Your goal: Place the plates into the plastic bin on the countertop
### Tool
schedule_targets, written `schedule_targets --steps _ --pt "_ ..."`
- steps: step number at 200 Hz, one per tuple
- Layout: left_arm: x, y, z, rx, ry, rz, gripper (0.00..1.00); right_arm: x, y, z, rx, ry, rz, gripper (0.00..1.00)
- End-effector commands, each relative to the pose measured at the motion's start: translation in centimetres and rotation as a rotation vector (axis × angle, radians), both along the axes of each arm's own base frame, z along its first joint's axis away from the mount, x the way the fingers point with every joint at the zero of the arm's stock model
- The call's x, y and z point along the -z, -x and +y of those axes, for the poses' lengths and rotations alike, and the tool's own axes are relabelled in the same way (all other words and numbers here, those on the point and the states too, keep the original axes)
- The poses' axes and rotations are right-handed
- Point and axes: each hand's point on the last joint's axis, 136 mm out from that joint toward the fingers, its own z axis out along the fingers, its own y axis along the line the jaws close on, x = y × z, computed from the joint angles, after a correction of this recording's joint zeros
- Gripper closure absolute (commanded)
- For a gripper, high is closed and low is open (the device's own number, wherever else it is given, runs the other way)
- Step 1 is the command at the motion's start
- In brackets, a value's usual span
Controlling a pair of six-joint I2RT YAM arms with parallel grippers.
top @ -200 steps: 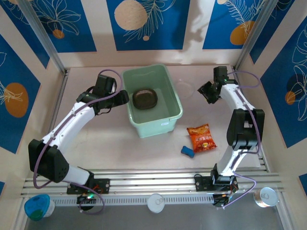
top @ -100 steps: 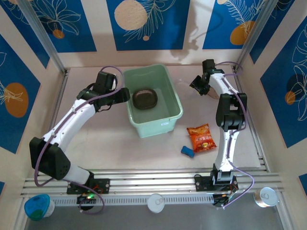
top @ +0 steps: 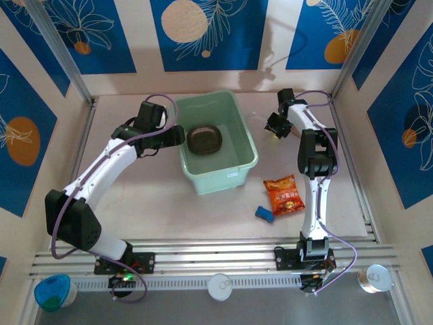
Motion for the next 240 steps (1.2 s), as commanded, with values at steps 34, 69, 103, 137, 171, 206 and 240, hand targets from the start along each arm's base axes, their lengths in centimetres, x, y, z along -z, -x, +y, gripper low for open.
schedule_targets --steps 34,69,103,137,171,206,240 --pt "-0.3 -0.3 -0.6 0.021 0.008 -0.004 0.30 0.6 0.3 -0.3 -0.014 0.039 0.029 0.71" --pt "-0.4 -0.2 -0.7 0.017 0.014 -0.003 0.30 0.5 0.6 -0.2 -0.019 0.047 0.020 0.79" --pt "-0.7 -0.1 -0.8 0.022 0.027 -0.012 0.30 -0.2 0.6 0.3 -0.031 0.064 -0.009 0.85" --pt "-0.8 0.1 -0.8 0.039 0.016 -0.017 0.30 -1.4 0.5 0.5 -0.022 0.070 -0.067 0.91" --pt "-0.7 0.1 -1.0 0.048 0.017 -0.007 0.30 -2.3 0.5 0.5 -0.017 0.082 -0.094 0.95" --pt "-0.7 0.5 -0.8 0.041 0.025 -0.008 0.30 -3.8 0.5 0.1 -0.001 0.090 -0.128 0.97" --pt "-0.8 0.6 -0.8 0.044 0.030 -0.017 0.30 -6.2 0.5 -0.3 0.036 0.074 -0.177 0.99"
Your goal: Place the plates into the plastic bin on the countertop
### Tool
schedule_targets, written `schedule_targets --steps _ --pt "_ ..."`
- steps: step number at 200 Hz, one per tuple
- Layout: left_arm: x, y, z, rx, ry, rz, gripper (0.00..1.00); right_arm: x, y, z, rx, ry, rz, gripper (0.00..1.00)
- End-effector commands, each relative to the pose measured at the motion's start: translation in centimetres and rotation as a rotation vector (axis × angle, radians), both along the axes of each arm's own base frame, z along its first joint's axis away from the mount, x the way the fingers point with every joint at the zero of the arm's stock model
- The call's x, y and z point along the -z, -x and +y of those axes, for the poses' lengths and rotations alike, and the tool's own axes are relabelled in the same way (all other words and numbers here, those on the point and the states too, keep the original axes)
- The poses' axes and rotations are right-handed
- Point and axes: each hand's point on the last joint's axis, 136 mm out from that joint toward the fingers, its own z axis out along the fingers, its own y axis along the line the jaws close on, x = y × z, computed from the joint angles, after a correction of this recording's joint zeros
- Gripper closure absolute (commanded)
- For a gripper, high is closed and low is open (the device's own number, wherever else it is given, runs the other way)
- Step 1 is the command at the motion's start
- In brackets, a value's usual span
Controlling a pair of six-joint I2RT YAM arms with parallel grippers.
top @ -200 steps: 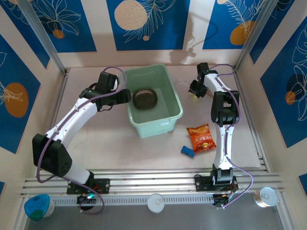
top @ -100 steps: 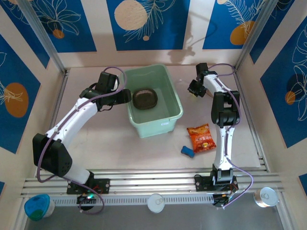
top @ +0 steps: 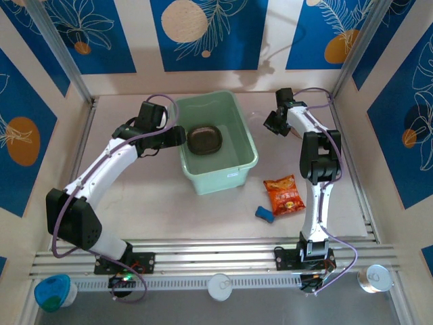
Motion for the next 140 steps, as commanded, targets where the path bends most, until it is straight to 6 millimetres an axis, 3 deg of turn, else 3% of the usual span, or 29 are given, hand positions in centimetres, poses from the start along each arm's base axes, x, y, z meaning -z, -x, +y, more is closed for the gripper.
schedule_targets --steps 1,69,140 --pt "-1.0 0.6 -0.5 0.029 0.021 -0.025 0.30 -3.4 0.0 -0.5 0.037 0.005 -0.064 0.99" --pt "-1.5 0.6 -0.5 0.046 0.028 -0.067 0.30 -8.8 0.8 -1.5 0.094 -0.022 -0.141 1.00" --pt "-2.9 1.4 -0.5 0.081 0.046 -0.133 0.30 -13.8 4.4 -2.2 0.158 -0.022 -0.192 1.00"
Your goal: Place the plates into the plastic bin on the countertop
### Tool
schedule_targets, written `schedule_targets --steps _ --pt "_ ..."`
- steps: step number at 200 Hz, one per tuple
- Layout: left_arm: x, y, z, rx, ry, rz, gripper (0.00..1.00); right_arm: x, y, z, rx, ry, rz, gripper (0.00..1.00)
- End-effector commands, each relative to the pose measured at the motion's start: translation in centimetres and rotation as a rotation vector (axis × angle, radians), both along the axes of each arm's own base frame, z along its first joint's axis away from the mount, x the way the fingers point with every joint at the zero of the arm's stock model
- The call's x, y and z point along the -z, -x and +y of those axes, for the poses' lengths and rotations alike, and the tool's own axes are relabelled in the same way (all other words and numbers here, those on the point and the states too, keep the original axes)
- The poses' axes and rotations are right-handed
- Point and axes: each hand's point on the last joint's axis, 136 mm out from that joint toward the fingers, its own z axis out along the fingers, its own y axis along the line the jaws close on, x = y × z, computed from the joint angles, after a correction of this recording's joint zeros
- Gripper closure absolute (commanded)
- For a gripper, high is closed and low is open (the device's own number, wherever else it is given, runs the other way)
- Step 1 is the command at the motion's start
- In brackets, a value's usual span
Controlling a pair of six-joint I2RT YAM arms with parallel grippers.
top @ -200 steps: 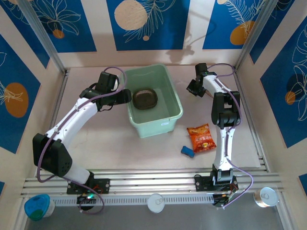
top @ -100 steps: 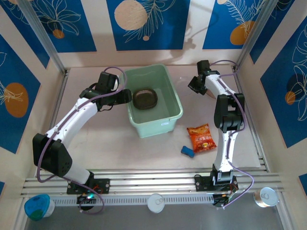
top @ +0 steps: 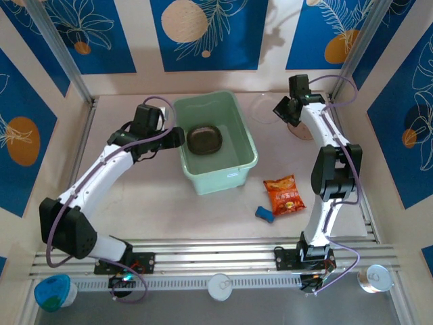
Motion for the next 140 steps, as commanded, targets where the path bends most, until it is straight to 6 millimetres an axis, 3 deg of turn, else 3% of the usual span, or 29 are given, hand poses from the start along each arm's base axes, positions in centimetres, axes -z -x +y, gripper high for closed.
schedule_targets --steps 1,31,94,140 --pt "-1.5 0.5 -0.6 0.048 0.025 -0.063 0.30 -2.4 2.1 -0.6 0.053 -0.004 -0.013 1.00" --pt "-2.1 0.7 -0.9 0.068 0.054 -0.086 0.29 -5.8 4.4 -0.3 0.077 -0.015 -0.066 1.00" --pt "-3.2 1.3 -0.6 0.094 0.066 -0.120 0.29 -11.1 9.6 0.5 0.153 -0.107 -0.179 1.00" --pt "-2.6 1.4 -0.5 0.096 0.077 -0.116 0.29 -13.4 12.2 3.8 0.154 -0.182 -0.211 1.00"
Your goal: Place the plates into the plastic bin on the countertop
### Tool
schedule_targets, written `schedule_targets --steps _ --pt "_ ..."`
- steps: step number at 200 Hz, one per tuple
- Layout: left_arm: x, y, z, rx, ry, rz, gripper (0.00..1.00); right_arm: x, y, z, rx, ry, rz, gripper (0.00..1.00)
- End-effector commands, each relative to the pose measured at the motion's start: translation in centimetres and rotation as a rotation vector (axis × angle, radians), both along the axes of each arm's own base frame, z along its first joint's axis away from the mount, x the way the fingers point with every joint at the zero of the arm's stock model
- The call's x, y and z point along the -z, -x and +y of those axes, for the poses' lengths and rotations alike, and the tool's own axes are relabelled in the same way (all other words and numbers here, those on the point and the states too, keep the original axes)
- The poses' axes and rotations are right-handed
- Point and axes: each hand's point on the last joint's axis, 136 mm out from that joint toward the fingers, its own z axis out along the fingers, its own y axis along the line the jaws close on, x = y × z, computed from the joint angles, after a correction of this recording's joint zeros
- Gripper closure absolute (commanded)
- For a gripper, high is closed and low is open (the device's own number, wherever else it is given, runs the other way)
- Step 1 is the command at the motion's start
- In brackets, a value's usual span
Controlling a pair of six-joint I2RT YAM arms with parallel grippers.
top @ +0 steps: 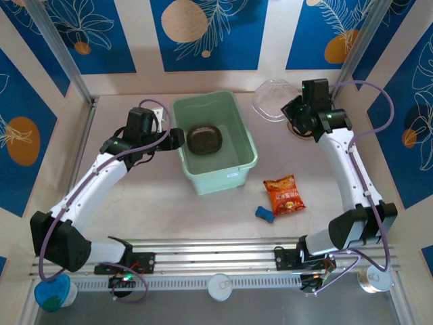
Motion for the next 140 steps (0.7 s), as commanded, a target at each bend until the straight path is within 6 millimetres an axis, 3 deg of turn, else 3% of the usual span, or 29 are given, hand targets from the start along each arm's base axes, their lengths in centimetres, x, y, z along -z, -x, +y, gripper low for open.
schedule_targets --steps 1,73,140 --pt "-0.6 0.1 -0.1 0.033 0.012 -0.036 0.29 -0.4 1.6 1.6 0.033 -0.048 0.011 1.00" --pt "-0.1 1.2 0.5 0.036 0.011 -0.031 0.29 0.9 4.2 8.6 0.042 -0.102 0.064 1.00" --pt "1.9 2.2 2.3 0.008 -0.004 0.016 0.29 3.6 5.0 12.4 0.045 -0.114 0.129 1.00"
